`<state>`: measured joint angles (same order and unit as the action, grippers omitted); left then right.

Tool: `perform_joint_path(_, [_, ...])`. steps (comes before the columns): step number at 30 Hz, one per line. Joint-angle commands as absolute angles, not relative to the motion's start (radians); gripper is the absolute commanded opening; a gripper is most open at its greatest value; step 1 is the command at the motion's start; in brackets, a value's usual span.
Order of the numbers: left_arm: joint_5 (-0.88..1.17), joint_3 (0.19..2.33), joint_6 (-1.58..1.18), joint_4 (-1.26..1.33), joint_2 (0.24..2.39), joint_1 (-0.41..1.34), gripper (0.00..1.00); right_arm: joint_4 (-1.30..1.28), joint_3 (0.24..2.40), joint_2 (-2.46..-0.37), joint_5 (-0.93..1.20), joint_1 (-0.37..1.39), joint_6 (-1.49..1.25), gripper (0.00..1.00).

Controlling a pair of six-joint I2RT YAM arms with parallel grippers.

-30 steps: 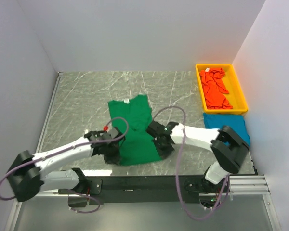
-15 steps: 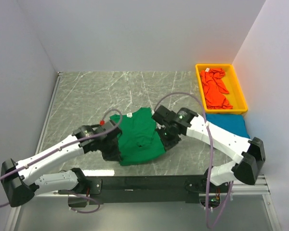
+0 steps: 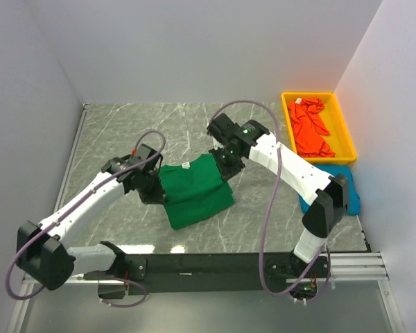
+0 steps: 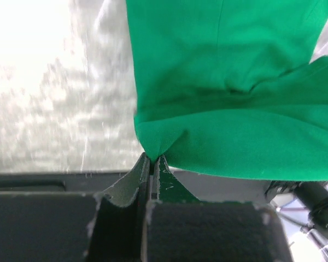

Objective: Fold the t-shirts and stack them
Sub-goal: Fold the tshirt

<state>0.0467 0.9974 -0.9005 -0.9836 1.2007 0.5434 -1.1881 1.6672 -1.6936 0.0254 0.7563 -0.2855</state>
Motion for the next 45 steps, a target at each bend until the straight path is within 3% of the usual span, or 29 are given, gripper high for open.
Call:
perform_joint_path(1, [0.023,1.078,-0.787,-0.899,1.255,0.476,0.01,-1.178,1.778,-1.744,0.020,0.712,-0.235,0.00])
perform_joint_path(18, [0.002,1.118,-0.704,-0.640,1.568,0.275,0.01,-1.003,2.022,-2.114,0.075,0.568,-0.213,0.00])
perform_joint_path(27, [0.003,1.086,-0.724,-0.509,1.678,0.259,0.01,-0.807,1.901,-2.149,0.055,0.555,-0.229,0.06])
perform_joint_path(30, [0.003,1.081,-0.730,-0.486,1.674,0.258,0.09,-0.773,1.869,-2.138,0.043,0.552,-0.238,0.09])
perform_joint_path(33, [-0.037,1.100,-0.729,-0.505,1.651,0.259,0.25,-0.753,1.847,-2.111,0.031,0.548,-0.259,0.19])
perform_joint_path(34, [-0.050,1.107,-0.726,-0.518,1.643,0.259,0.34,-0.750,1.842,-2.100,0.019,0.546,-0.268,0.31])
perform_joint_path(36, [-0.061,1.121,-0.726,-0.547,1.603,0.259,0.47,-0.721,1.801,-2.045,-0.021,0.543,-0.302,0.40])
perform_joint_path(37, [-0.064,1.120,-0.724,-0.552,1.583,0.259,0.63,-0.704,1.778,-2.022,-0.034,0.542,-0.322,0.47])
perform_joint_path(40, [-0.069,1.094,-0.718,-0.552,1.478,0.265,0.83,-0.600,1.652,-1.904,-0.022,0.538,-0.333,0.51])
perform_joint_path(45, [0.010,0.957,-0.696,-0.451,1.330,0.314,0.79,-0.353,1.422,-1.760,0.251,0.532,-0.279,0.51])
